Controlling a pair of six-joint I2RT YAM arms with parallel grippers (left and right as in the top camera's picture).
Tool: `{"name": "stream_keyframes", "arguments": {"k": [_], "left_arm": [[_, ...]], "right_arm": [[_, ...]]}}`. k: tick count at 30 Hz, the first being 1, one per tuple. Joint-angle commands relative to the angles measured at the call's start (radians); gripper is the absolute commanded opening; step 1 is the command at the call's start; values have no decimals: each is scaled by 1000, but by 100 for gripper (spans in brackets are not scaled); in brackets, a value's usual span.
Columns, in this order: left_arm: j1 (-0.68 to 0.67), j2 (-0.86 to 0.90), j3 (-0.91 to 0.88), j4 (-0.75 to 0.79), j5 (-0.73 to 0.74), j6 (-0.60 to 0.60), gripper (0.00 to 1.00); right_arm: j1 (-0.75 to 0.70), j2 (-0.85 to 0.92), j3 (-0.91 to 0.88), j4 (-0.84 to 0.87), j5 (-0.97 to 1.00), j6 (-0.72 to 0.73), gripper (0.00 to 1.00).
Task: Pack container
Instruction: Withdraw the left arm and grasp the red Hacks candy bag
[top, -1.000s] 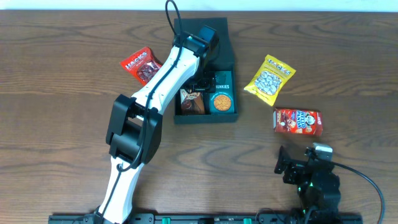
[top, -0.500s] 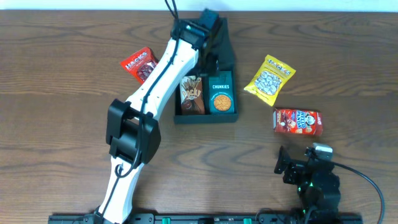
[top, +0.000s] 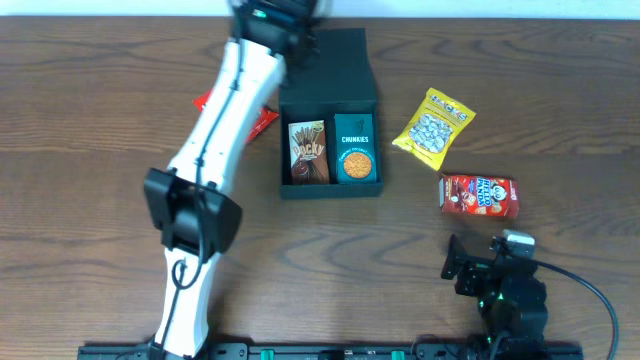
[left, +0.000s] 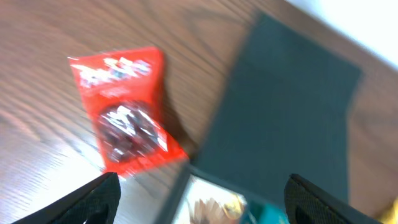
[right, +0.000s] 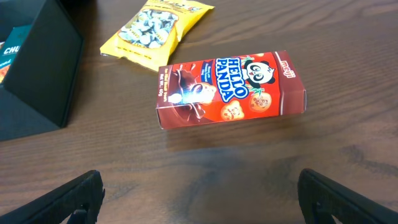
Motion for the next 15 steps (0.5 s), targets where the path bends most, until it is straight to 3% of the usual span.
{"name": "stream_keyframes", "arguments": {"k": [1,8,15], "left_arm": [[101,4,-7,-6,-11,-96,85],[282,25,-10,29,52,-95,85],[349,111,-10,117,188,-136,81]], "right_arm": [[6,-5,-8,-3,0,11,99],[6,-5,-8,-3,0,11,99],[6,-5,-8,-3,0,11,99]]}}
